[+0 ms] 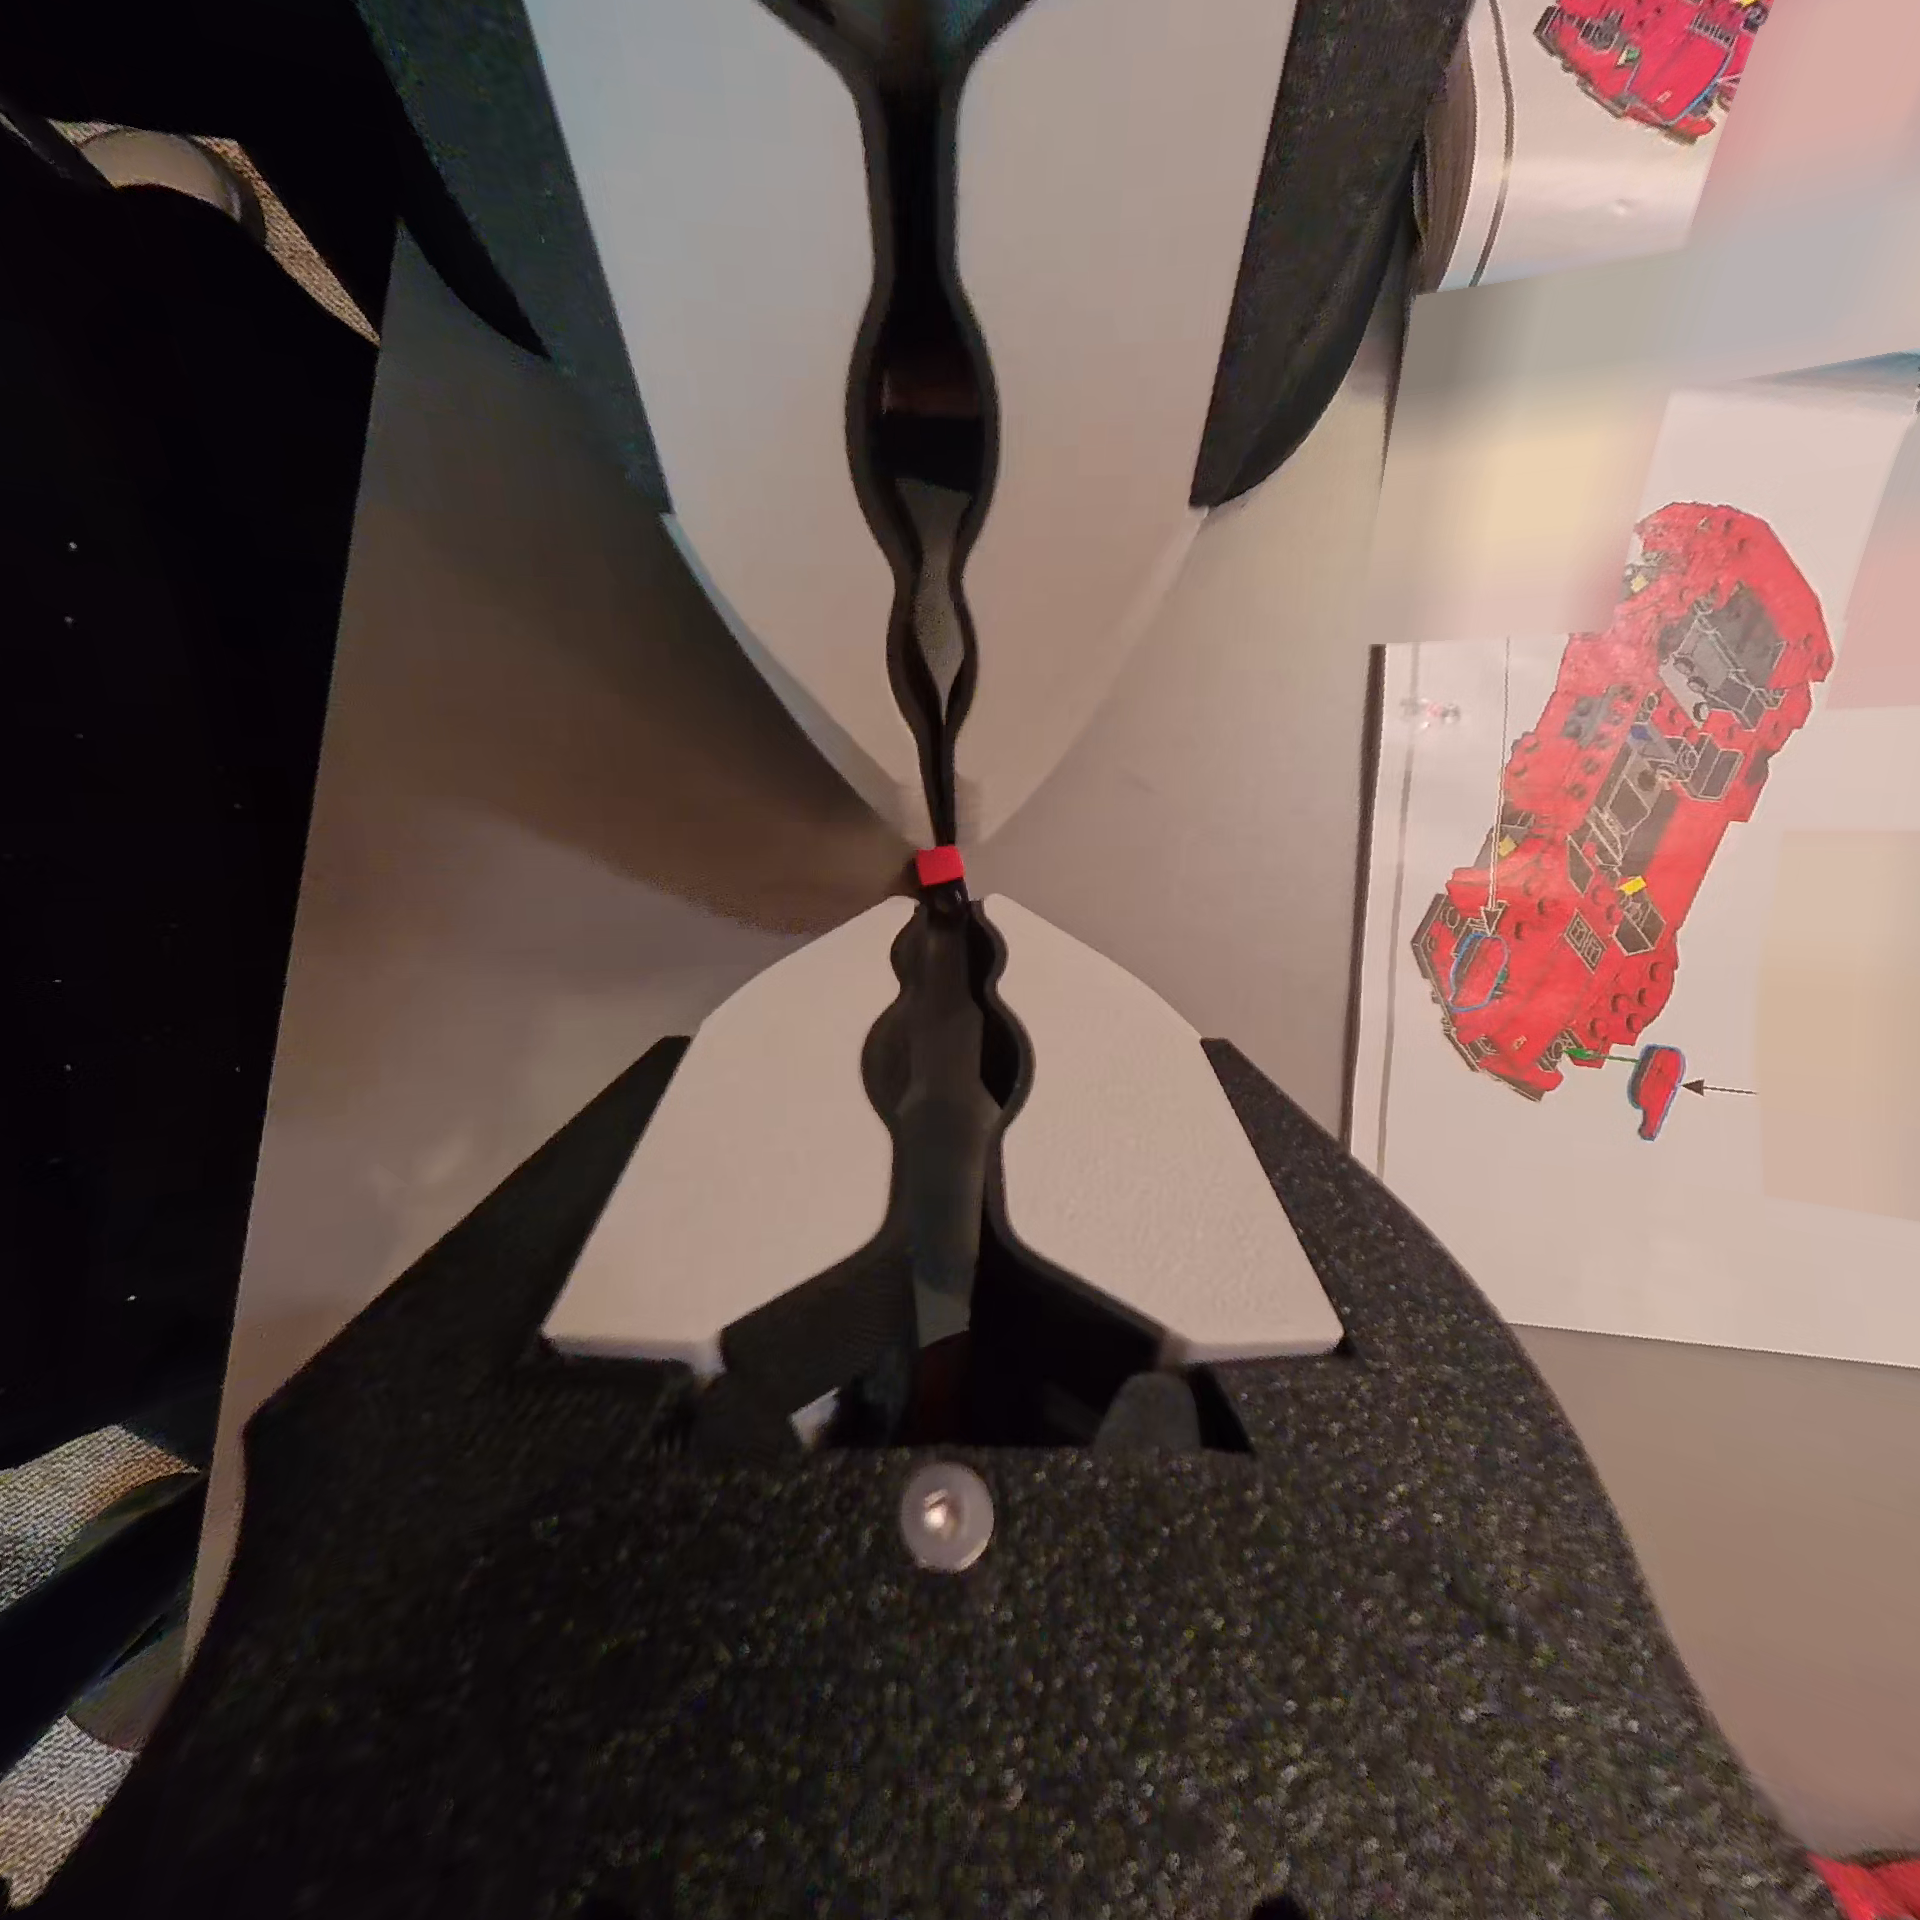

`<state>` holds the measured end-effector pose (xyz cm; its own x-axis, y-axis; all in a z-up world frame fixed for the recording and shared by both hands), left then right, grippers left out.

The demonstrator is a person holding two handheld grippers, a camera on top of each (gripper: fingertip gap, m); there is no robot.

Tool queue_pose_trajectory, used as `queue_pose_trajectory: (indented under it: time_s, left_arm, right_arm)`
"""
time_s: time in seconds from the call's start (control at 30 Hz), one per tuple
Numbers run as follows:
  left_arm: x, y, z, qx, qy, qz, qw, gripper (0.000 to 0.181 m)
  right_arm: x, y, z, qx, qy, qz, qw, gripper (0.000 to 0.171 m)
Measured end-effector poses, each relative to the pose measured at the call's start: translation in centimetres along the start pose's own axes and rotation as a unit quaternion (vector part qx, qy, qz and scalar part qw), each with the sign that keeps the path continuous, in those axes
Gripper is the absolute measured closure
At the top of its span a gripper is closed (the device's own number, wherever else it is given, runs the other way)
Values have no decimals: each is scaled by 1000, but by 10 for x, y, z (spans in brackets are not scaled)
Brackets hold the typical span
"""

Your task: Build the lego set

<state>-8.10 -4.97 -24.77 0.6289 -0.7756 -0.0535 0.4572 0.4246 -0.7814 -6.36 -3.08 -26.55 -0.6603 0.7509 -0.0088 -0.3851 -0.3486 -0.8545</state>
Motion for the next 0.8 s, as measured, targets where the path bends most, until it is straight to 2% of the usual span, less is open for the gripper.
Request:
queue_pose_trajectory:
  time_s: [0.23, 0.8]
  left_arm:
    - [4, 8, -6, -27, -7, -37, 999, 181]
    - [2, 10, -8, -25, -91, -130, 987, 180]
  right_arm:
    - [0, 0, 0, 4, 4, 1, 1000, 164]
    - [0, 1, 1, 3, 9, 1, 1000, 164]
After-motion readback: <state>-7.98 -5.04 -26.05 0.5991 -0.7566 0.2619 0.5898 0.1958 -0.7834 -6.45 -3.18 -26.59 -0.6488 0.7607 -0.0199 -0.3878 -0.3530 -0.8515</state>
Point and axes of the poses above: each gripper's, where its closed fingertips meet, y out along the fingers, z out of its top, x = y × z across the jaws, the point moved 2 cm from there along -y, back along the fingers, and after that the axes turned 7 degrees about -x, right-handed, at the moved point
